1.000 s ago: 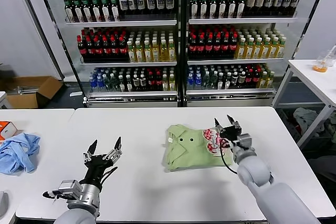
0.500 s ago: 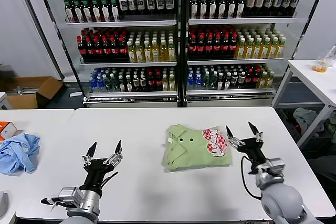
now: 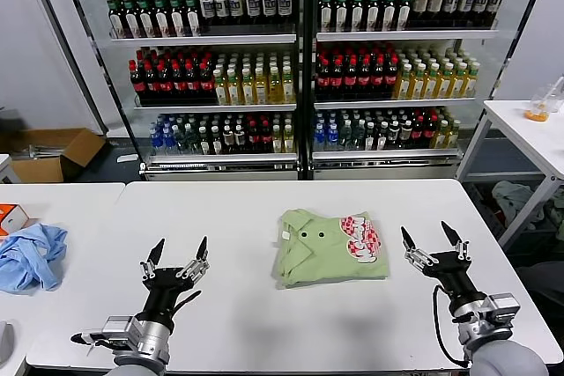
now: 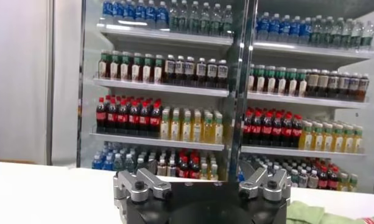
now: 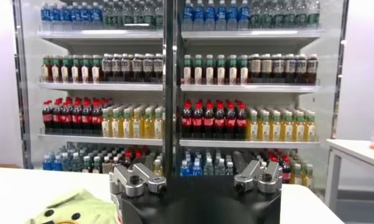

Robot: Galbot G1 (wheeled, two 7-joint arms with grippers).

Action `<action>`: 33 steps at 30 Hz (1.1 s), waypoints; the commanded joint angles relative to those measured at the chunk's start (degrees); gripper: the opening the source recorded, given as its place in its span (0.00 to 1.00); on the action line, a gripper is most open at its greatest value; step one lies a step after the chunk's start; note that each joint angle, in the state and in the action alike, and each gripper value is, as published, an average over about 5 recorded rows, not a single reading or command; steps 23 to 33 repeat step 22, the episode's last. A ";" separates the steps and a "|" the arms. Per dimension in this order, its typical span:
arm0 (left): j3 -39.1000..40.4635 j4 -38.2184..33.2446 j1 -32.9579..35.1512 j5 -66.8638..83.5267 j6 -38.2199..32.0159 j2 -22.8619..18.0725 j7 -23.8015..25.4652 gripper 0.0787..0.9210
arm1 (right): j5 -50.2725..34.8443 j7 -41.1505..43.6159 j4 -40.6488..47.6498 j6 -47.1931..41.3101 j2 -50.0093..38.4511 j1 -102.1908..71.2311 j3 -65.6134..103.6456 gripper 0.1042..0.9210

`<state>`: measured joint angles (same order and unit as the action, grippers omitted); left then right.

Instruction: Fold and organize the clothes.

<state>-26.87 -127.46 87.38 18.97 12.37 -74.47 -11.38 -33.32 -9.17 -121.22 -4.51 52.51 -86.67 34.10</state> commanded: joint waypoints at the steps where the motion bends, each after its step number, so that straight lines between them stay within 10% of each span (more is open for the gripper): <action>1: 0.39 -0.29 0.78 -1.13 0.26 -0.71 0.17 0.88 | 1.21 -0.86 -3.78 0.46 0.00 -5.61 3.96 0.88; 33: -2.84 -1.32 2.97 -2.17 1.37 0.07 1.74 0.88 | 4.14 -2.73 -6.61 -1.18 1.09 -10.39 6.36 0.88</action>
